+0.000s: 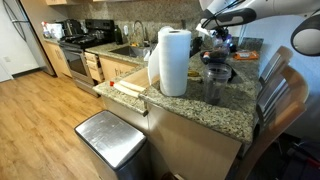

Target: Pick the white bottle and the glass bottle and put them in the bowl

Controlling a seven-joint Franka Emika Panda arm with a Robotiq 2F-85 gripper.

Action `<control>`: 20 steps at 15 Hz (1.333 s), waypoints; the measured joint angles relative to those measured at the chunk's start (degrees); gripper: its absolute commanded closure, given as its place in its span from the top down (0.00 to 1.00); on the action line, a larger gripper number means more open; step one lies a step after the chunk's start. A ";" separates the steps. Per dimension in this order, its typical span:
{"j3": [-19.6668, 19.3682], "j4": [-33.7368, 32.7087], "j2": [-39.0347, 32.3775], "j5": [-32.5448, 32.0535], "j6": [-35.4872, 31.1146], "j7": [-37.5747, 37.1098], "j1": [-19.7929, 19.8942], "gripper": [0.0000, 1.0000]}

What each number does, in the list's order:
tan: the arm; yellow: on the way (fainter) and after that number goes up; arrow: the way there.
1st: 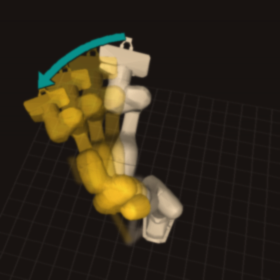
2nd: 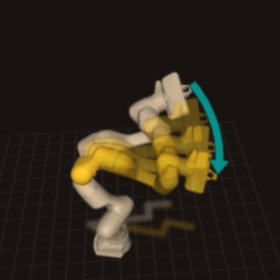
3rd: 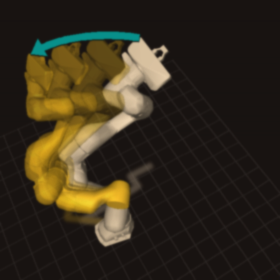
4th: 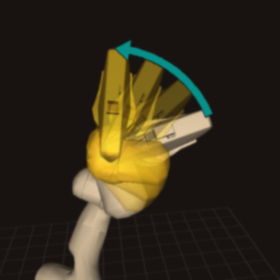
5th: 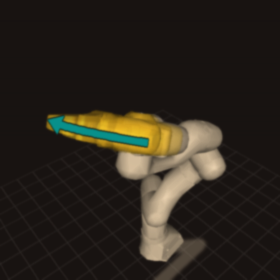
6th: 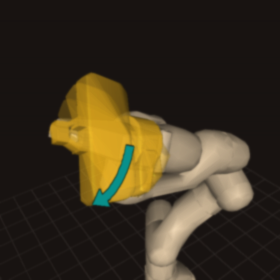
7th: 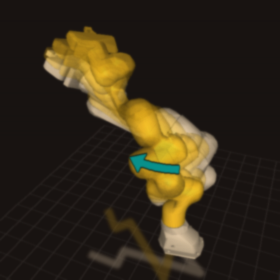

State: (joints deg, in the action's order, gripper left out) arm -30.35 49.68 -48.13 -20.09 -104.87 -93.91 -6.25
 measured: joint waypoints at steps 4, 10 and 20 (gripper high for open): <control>0.01 0.56 0.01 0.14 1.70 0.00 -0.15 0.99; 1.66 0.48 3.50 1.74 -0.52 7.91 -0.37 1.00; 4.77 2.30 26.52 17.23 -0.78 34.99 2.93 1.00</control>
State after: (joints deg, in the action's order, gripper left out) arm -25.58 51.98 -21.60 -2.86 -105.65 -58.93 -3.32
